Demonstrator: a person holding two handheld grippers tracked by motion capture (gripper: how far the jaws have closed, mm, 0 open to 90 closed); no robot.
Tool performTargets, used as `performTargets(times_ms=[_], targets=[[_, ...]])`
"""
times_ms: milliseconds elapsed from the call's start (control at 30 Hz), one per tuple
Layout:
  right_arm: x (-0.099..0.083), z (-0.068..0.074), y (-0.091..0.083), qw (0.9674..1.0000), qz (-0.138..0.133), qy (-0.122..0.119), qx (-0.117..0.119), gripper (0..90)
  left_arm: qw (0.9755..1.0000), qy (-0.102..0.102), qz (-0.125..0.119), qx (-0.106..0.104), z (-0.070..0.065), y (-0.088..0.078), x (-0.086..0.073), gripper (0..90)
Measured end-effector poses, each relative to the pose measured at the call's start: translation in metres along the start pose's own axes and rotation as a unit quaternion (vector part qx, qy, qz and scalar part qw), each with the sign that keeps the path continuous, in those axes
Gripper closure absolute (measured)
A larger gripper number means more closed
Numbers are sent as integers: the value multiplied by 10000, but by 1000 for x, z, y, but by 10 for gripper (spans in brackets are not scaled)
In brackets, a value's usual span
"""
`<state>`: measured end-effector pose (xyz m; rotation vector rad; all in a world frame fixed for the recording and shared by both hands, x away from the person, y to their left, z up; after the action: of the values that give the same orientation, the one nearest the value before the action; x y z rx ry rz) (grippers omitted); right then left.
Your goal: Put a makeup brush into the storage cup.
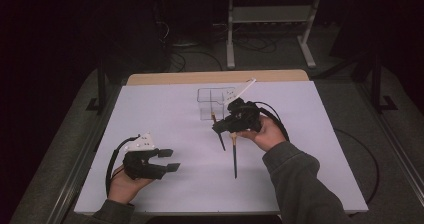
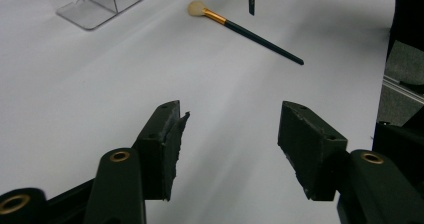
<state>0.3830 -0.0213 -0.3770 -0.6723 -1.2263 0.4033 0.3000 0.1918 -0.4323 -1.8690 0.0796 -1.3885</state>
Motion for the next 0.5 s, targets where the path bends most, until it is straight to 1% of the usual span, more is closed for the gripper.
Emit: performTargets(times_ms=[33,167,233,400,500], targets=[[2,-2,-1,10000,17,-50,-35,825,10000,-32,-1,-7,0,0,0,396],[5,-4,-2,10000,25,-44,-59,825,10000,-46,5,-18,1,1,-1,367],[5,-5,-2,10000,30,-28,-61,825,10000,-37,-21,-23,3,1,-2,359],[9,-7,-3,9999,36,-42,-112,825,9999,-133,-43,-20,4,1,-3,348],[12,-8,-4,9999,-7,-86,-137,825,9999,-94,-33,-19,5,2,-3,335]])
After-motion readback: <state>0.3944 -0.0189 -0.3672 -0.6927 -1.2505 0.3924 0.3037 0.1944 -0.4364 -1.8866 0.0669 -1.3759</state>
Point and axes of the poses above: each handheld gripper's, and its own axes: y roughly forward along the jaws, x roughly out of its top, z roughly to its left, the point moved 7 cm from there along y, roughly forward along the jaws, and after that the axes turned 3 degrees about x, right-handed, at the moved point
